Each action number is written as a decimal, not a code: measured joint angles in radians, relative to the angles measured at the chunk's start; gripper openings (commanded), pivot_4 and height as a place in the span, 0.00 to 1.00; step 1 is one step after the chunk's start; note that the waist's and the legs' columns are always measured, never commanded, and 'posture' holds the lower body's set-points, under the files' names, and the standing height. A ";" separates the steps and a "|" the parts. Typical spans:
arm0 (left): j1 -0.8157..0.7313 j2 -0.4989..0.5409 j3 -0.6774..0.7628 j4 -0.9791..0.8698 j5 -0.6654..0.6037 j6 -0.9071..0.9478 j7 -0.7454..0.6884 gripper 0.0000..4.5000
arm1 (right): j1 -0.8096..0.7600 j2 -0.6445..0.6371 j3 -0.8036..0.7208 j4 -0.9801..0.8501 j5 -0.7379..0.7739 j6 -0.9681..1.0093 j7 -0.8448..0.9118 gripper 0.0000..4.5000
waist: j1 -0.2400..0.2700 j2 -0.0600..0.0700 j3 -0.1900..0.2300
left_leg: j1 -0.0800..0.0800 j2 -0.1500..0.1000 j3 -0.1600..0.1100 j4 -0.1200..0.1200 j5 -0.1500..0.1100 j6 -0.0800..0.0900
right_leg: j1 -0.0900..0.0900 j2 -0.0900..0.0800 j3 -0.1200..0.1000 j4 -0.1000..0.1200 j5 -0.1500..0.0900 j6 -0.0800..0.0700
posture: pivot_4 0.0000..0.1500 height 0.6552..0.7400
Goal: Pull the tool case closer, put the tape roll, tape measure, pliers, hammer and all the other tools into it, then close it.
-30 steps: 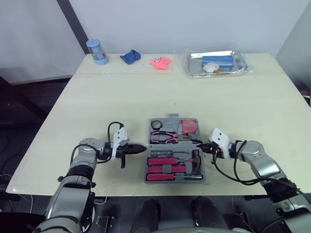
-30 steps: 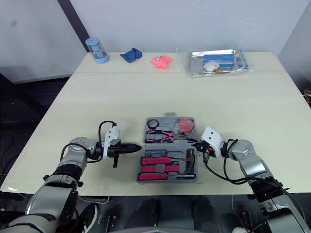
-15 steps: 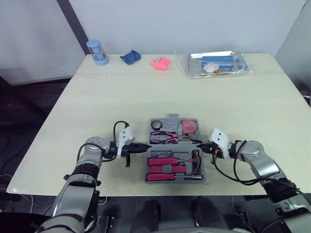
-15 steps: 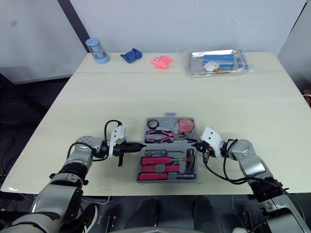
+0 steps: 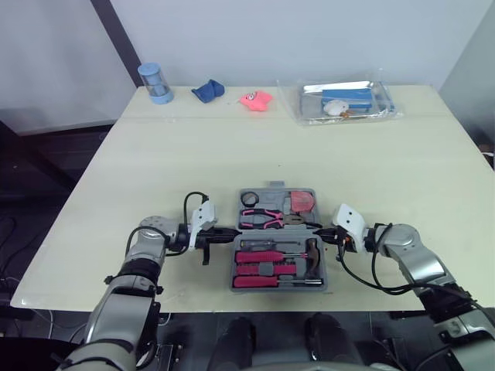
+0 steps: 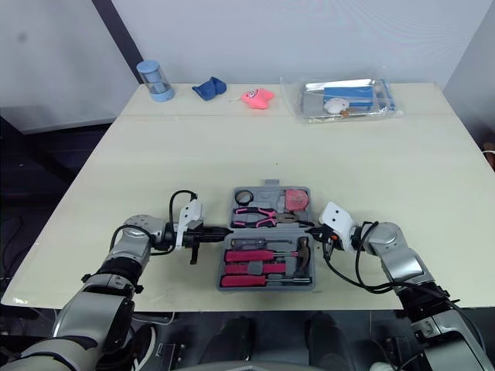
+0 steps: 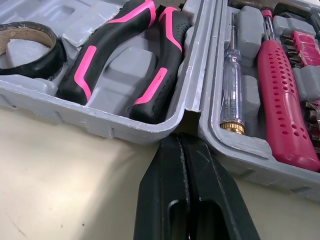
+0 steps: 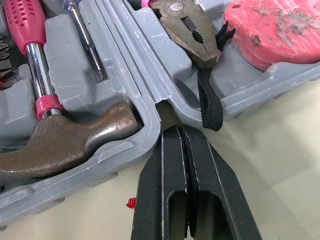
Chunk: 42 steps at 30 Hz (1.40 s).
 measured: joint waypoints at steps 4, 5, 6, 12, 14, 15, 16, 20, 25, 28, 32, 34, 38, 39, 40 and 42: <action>0.000 -0.004 -0.003 -0.013 0.001 0.014 -0.004 0.00 | 0.003 -0.013 0.000 -0.019 0.003 0.022 0.008 0.00 | 0.002 0.000 0.000 | 0.000 0.000 0.000 0.000 0.000 0.000 | 0.000 0.000 0.000 0.000 0.000 0.000 | 1.00 1.00; 0.002 -0.006 -0.007 -0.025 0.003 0.020 -0.005 0.00 | 0.007 -0.020 0.000 -0.026 0.006 0.029 0.013 0.00 | 0.003 0.000 0.000 | -0.001 0.000 -0.001 0.000 0.000 0.000 | 0.000 0.000 0.000 -0.001 0.000 0.000 | 1.00 1.00; 0.007 -0.007 -0.013 -0.043 0.007 0.024 -0.010 0.00 | 0.014 -0.030 -0.002 -0.041 0.009 0.042 0.021 0.00 | 0.003 0.000 0.000 | -0.001 0.000 -0.001 0.000 0.000 0.000 | 0.000 0.000 -0.001 -0.002 0.000 0.000 | 1.00 1.00; 0.044 -0.012 -0.024 -0.124 0.006 0.066 -0.022 0.00 | 0.035 -0.053 -0.009 -0.073 0.015 0.066 0.034 0.00 | 0.001 0.000 0.000 | -0.001 0.000 -0.001 0.000 0.000 0.000 | 0.000 0.000 -0.001 -0.002 0.000 0.000 | 1.00 1.00; 0.064 -0.012 -0.026 -0.161 0.004 0.085 -0.033 0.00 | 0.046 -0.060 -0.011 -0.091 0.017 0.080 0.040 0.00 | 0.000 0.000 0.000 | -0.001 0.000 -0.001 0.000 0.000 0.000 | 0.000 0.000 -0.001 -0.002 0.000 0.000 | 1.00 1.00; 0.072 -0.010 -0.029 -0.179 0.004 0.095 -0.037 0.00 | 0.049 -0.061 -0.013 -0.096 0.017 0.085 0.042 0.00 | 0.000 0.000 0.000 | -0.001 0.000 -0.001 0.000 0.000 0.000 | 0.000 0.000 -0.001 -0.002 0.000 0.000 | 1.00 1.00; 0.082 -0.006 -0.035 -0.199 0.004 0.106 -0.042 0.00 | 0.050 -0.062 -0.014 -0.097 0.018 0.088 0.043 0.00 | -0.001 0.000 0.000 | -0.001 0.000 -0.001 0.000 0.000 0.000 | 0.000 0.000 -0.001 -0.002 0.000 0.000 | 1.00 1.00; 0.104 0.004 -0.041 -0.238 0.000 0.128 -0.055 0.00 | 0.059 -0.064 -0.019 -0.111 0.019 0.104 0.044 0.00 | -0.002 0.000 0.000 | -0.001 0.000 -0.001 0.000 0.000 0.000 | 0.000 0.000 -0.001 -0.002 0.000 0.000 | 1.00 1.00; 0.115 0.009 -0.043 -0.258 -0.002 0.139 -0.055 0.00 | 0.062 -0.064 -0.021 -0.118 0.021 0.116 0.046 0.00 | -0.003 0.000 0.000 | -0.001 0.000 -0.001 0.000 0.000 0.000 | 0.000 0.000 -0.001 -0.002 0.000 0.000 | 1.00 1.00; 0.116 0.010 -0.045 -0.261 -0.002 0.142 -0.055 0.00 | 0.063 -0.064 -0.022 -0.123 0.021 0.124 0.046 0.00 | -0.003 0.000 0.000 | -0.001 0.000 -0.001 0.000 0.000 0.000 | 0.000 0.000 -0.001 -0.002 0.000 0.000 | 1.00 1.00; 0.115 0.009 -0.048 -0.262 -0.003 0.143 -0.054 0.00 | 0.072 -0.072 -0.023 -0.142 0.024 0.145 0.056 0.00 | -0.002 0.000 0.000 | -0.001 0.000 -0.001 0.000 0.000 0.000 | 0.000 0.000 -0.001 -0.002 0.000 0.000 | 1.00 1.00; 0.115 0.010 -0.049 -0.262 -0.003 0.143 -0.054 0.00 | 0.077 -0.074 -0.023 -0.150 0.028 0.154 0.062 0.00 | -0.002 0.000 0.000 | -0.001 0.000 -0.001 0.000 0.000 0.000 | 0.000 0.000 -0.001 -0.002 0.000 0.000 | 1.00 1.00; 0.115 0.010 -0.049 -0.262 -0.003 0.143 -0.054 0.00 | 0.078 -0.076 -0.022 -0.156 0.028 0.166 0.069 0.00 | -0.002 0.000 0.000 | -0.001 0.000 -0.001 0.000 0.000 0.000 | 0.000 0.000 -0.001 -0.002 0.000 0.000 | 1.00 1.00; 0.115 0.010 -0.049 -0.262 -0.003 0.143 -0.054 0.00 | 0.078 -0.076 -0.022 -0.156 0.029 0.168 0.070 0.00 | -0.002 0.000 0.000 | -0.001 0.000 -0.001 0.000 0.000 0.000 | 0.000 0.000 -0.001 -0.002 0.000 0.000 | 1.00 1.00; 0.115 0.010 -0.049 -0.262 -0.003 0.143 -0.054 0.00 | 0.078 -0.076 -0.023 -0.156 0.029 0.170 0.071 0.00 | -0.002 0.000 0.000 | -0.001 0.000 -0.001 0.000 0.000 0.000 | 0.000 0.000 -0.001 -0.002 0.000 0.000 | 1.00 1.00; 0.115 0.010 -0.049 -0.262 -0.003 0.143 -0.054 0.00 | 0.078 -0.076 -0.023 -0.157 0.029 0.171 0.075 0.00 | -0.002 0.000 0.000 | -0.001 0.000 -0.001 0.000 0.000 0.000 | 0.000 0.000 -0.001 -0.002 0.000 0.000 | 1.00 1.00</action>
